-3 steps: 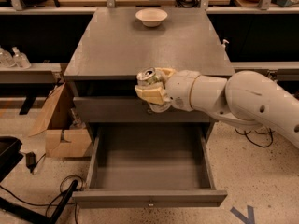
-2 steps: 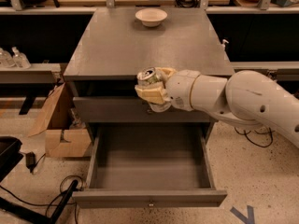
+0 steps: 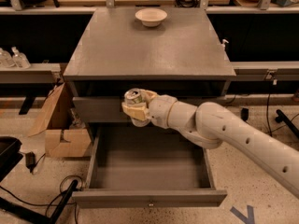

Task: Place 7up can into middle drawer

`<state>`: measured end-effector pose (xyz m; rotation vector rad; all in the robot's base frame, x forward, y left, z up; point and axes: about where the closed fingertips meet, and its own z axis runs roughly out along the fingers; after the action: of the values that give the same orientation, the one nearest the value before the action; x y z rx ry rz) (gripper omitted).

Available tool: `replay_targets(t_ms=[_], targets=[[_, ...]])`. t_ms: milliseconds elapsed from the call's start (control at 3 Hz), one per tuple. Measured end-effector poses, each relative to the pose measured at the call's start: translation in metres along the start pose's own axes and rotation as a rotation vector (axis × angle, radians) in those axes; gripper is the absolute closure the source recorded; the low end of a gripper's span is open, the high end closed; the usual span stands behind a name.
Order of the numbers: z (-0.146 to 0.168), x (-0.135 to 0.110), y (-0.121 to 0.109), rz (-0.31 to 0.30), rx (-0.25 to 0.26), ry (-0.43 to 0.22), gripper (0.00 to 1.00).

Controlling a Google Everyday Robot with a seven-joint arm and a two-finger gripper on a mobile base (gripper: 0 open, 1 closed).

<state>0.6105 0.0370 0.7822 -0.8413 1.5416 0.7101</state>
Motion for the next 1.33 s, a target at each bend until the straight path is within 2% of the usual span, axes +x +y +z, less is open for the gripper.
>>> replay_targets(t_ms=[333, 667, 1000, 1333], targets=[[0.037, 0.025, 0.019, -0.028, -0.058, -0.099, 1.00], [0.065, 0.092, 0.036, -0.002, -0.131, -0.181, 1.00], [0.067, 0.106, 0.038, 0.042, -0.130, -0.180, 1.00], [0.067, 0.101, 0.039, 0.031, -0.131, -0.179, 1.00]])
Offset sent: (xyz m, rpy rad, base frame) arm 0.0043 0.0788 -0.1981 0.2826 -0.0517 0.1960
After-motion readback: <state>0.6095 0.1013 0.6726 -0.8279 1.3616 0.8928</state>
